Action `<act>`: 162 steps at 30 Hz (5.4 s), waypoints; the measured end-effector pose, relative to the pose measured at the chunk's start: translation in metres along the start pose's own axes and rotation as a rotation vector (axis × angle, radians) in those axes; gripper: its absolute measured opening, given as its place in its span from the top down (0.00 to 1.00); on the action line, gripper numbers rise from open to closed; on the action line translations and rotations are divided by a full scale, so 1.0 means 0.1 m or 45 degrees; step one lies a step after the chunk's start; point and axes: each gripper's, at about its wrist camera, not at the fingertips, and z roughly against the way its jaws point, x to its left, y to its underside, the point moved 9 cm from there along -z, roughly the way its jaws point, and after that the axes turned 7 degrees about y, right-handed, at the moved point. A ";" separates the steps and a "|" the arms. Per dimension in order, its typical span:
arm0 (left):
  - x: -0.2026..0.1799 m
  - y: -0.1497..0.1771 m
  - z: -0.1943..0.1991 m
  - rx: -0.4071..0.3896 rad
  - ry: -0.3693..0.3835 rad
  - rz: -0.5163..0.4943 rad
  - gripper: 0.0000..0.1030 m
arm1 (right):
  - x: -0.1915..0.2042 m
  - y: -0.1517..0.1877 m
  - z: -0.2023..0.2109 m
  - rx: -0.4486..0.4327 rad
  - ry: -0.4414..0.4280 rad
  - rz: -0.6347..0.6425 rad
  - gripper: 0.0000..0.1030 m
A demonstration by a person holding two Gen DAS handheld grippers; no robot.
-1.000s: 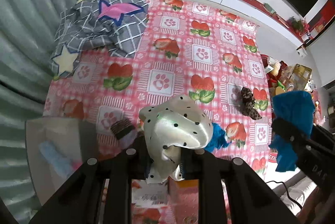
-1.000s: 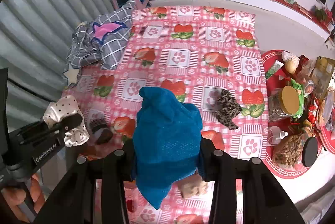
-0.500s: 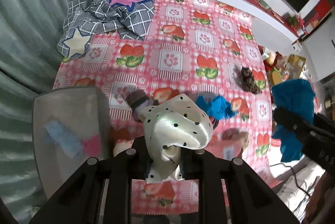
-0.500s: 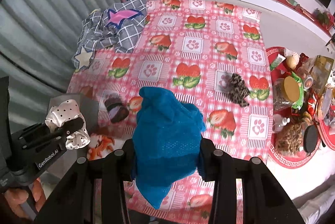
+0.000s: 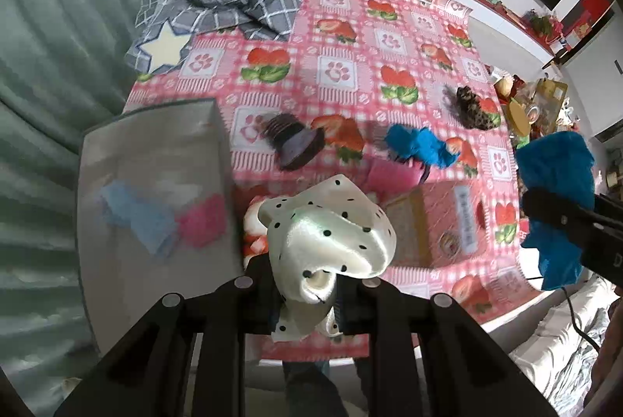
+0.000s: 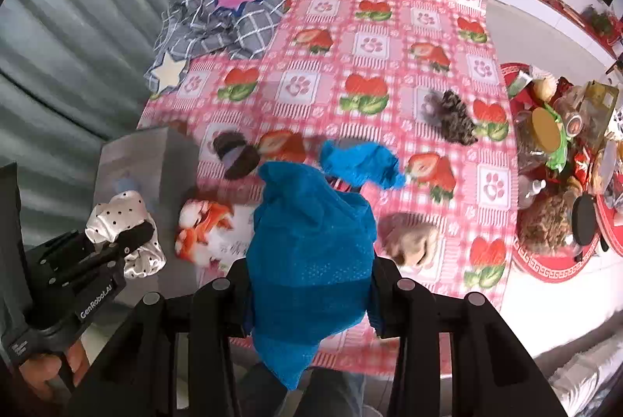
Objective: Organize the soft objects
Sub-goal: 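Carry the polka-dot scrunchie and blue cloth with both tools over the box, then open both tools to drop the scrunchie and blue cloth into the box, then move both tools back over the tablecloth toward the remaining soft items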
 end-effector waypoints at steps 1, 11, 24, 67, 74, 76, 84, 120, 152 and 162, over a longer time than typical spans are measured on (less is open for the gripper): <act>0.05 0.06 0.00 0.008 -0.002 0.006 0.78 | 0.04 0.06 -0.01 0.009 -0.008 -0.001 0.58; 0.40 0.30 0.05 0.031 -0.024 0.064 0.78 | 0.30 0.36 -0.08 0.068 -0.033 0.010 0.58; 0.48 0.37 0.12 0.011 -0.028 0.067 0.78 | 0.40 0.48 -0.06 0.069 -0.032 0.004 0.58; 1.69 0.92 0.12 0.047 -0.152 0.419 0.78 | 2.34 0.61 -0.39 0.096 -0.270 0.640 0.58; 1.81 0.95 0.03 0.073 -0.186 0.432 0.78 | 2.52 0.67 -0.56 0.110 -0.333 0.683 0.58; 1.84 0.95 0.01 0.076 -0.193 0.429 0.78 | 2.54 0.67 -0.59 0.112 -0.344 0.692 0.58; 1.95 0.94 -0.06 0.088 -0.204 0.446 0.77 | 2.68 0.68 -0.66 0.104 -0.409 0.747 0.58; 1.84 0.63 0.07 -0.058 -0.113 0.430 0.00 | 2.38 0.51 -0.56 -0.034 -0.275 0.789 0.00; -1.74 0.36 -0.32 0.073 0.220 -0.431 0.00 | -2.24 1.68 0.14 -0.037 0.263 -0.334 0.00; -2.47 0.29 -0.58 0.111 0.139 -0.408 0.00 | -2.97 1.90 0.11 0.007 0.152 -0.468 0.00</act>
